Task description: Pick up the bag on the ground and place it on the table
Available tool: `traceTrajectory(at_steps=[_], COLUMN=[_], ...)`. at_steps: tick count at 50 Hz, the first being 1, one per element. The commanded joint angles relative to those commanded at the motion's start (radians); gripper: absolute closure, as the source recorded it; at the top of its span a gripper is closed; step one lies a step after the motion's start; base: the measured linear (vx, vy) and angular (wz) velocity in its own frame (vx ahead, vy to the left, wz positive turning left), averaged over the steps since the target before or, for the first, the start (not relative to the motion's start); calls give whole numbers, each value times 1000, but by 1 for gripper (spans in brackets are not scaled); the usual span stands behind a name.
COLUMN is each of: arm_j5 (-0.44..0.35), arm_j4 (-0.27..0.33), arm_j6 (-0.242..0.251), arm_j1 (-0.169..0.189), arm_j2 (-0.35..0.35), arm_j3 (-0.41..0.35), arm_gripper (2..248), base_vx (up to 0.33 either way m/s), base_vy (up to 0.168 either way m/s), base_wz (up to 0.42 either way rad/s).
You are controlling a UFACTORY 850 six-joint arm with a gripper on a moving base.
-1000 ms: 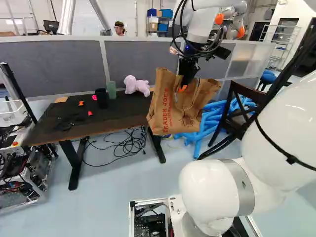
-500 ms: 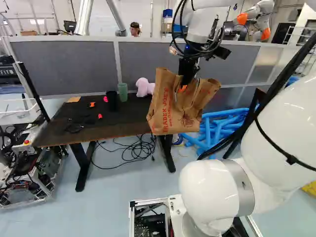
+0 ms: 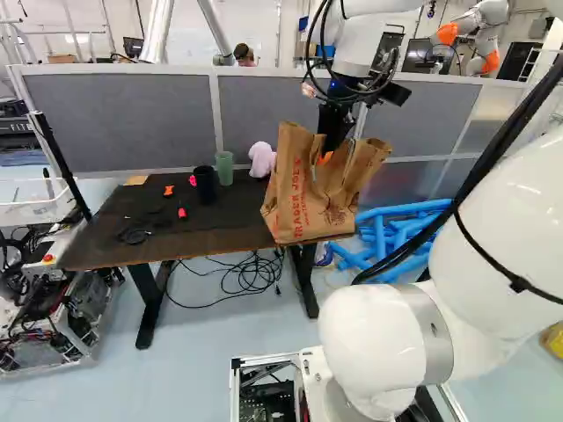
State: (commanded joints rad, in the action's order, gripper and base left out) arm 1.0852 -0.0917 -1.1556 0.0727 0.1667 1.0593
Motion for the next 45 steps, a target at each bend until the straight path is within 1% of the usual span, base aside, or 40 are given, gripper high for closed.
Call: traceTrajectory(at_steps=[20, 24, 36, 45], arm_j5=[0, 0, 0, 0], arm_j4=[0, 0, 0, 0], arm_j6=[0, 0, 0, 0], arm_j1=[0, -1, -1, -2], arm_j2=[0, -11, -19, -40], arm_j3=[0, 10, 17, 36], arm_gripper=[229, 229, 229, 229], base_vx=[100, 84, 6, 0], base_vy=[4, 2, 1, 0], base_wz=[1, -7, 2, 0])
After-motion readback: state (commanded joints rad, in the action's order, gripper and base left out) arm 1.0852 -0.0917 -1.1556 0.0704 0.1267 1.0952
